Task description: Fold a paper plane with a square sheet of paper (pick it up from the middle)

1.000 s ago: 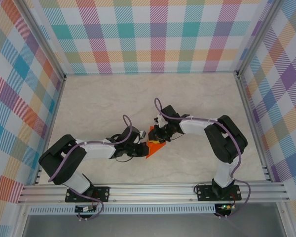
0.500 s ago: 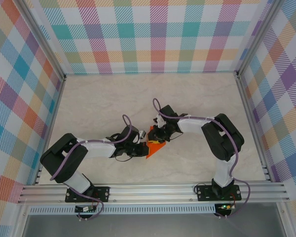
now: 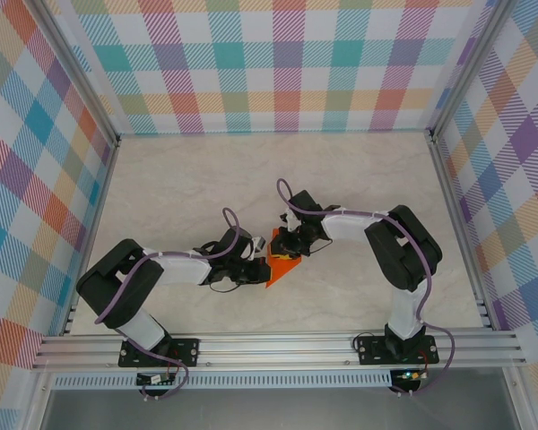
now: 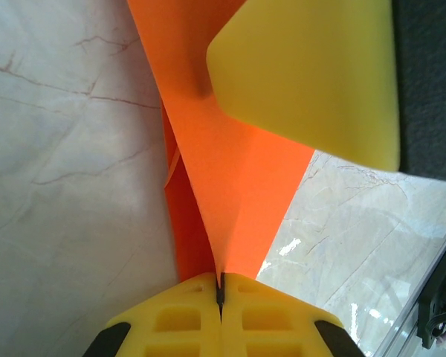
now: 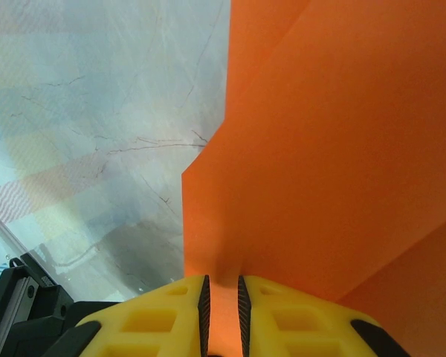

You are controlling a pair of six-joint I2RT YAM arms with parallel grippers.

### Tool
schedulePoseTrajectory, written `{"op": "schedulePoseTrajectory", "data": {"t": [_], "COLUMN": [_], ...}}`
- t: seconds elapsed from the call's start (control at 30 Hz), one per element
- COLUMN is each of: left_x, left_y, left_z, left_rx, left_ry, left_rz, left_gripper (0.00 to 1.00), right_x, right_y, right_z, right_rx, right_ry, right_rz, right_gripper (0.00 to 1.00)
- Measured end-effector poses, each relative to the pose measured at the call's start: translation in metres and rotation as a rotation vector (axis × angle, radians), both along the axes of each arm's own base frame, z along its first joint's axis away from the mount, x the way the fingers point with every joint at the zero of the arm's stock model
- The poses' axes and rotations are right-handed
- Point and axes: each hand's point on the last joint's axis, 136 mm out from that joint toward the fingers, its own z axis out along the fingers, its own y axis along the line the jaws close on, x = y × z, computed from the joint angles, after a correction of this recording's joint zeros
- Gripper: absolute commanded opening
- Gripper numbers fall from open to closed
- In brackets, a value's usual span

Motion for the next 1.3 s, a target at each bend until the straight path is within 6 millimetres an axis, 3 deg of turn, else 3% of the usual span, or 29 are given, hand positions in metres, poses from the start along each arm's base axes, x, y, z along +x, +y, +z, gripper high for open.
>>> {"op": "schedulePoseTrajectory", "data": {"t": [0.43, 0.7, 1.13, 1.3], "left_x": [-0.002, -0.003, -0.002, -0.002], "left_y": [-0.004, -0.006, -0.006, -0.006], "left_z": [0.002, -0.001, 0.000, 0.000], "left_rx": [-0.049, -0.060, -0.065, -0.065], "left_ry": [0.043, 0.061, 0.064, 0.063], "left_rz": [-0.033, -0.054, -0.053, -0.052], "left_gripper": [0.00, 0.00, 0.00, 0.05], "right_x": [-0.009, -0.012, -0.004, -0.002], "right_y": [-0.015, -0.006, 0.003, 0.003], "right_z": [0.024, 0.030, 0.008, 0.004], "right_rx": [0.005, 0.074, 0.052, 0.038], "right_ry": [-0.074, -0.054, -0.008, -0.003], "right_rz": [-0.023, -0.010, -0.004, -0.008], "right_gripper": [0.23, 0.23, 0.21, 0.21]}}
